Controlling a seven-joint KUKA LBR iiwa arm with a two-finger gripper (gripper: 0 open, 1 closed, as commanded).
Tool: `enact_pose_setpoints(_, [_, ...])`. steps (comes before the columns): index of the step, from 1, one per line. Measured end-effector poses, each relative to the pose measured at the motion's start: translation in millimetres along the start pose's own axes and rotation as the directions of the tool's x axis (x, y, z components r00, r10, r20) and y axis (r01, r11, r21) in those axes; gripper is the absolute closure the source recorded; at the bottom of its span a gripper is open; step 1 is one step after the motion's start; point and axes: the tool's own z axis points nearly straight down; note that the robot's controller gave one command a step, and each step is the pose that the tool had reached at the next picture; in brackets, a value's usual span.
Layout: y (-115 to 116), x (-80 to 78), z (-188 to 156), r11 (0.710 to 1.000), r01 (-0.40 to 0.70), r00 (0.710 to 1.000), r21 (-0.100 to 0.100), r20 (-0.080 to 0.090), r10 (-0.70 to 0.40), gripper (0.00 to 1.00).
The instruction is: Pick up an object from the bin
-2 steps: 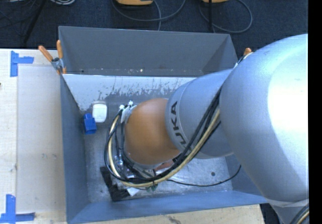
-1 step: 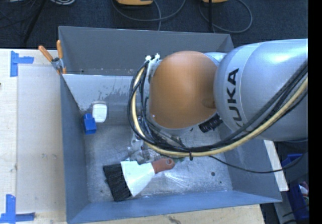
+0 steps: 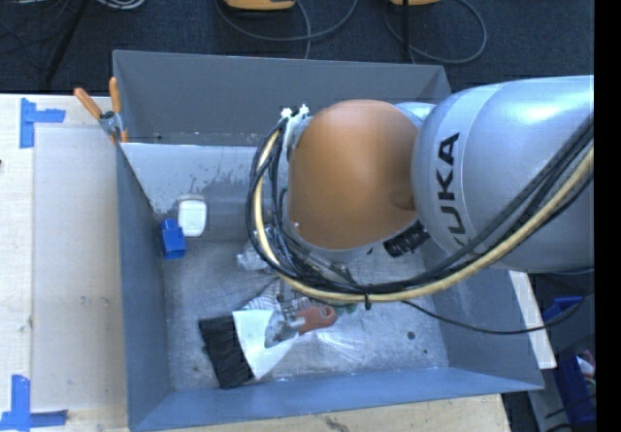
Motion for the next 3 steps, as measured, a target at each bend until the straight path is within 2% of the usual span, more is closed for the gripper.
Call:
enact_pose_setpoints(1, [0.0, 0.0, 0.0, 1.000, -0.001, 1.000, 0.000, 0.000, 0.001, 0.00])
enact_pose_setpoints(2, [-12.6, 7.3, 127.0, 0.991, -0.133, 0.991, 0.000, -0.003, 0.133, 1.00])
enact_pose_setpoints(3, [-13.1, 7.4, 127.2, 0.991, -0.134, 0.991, 0.000, -0.002, 0.134, 0.00])
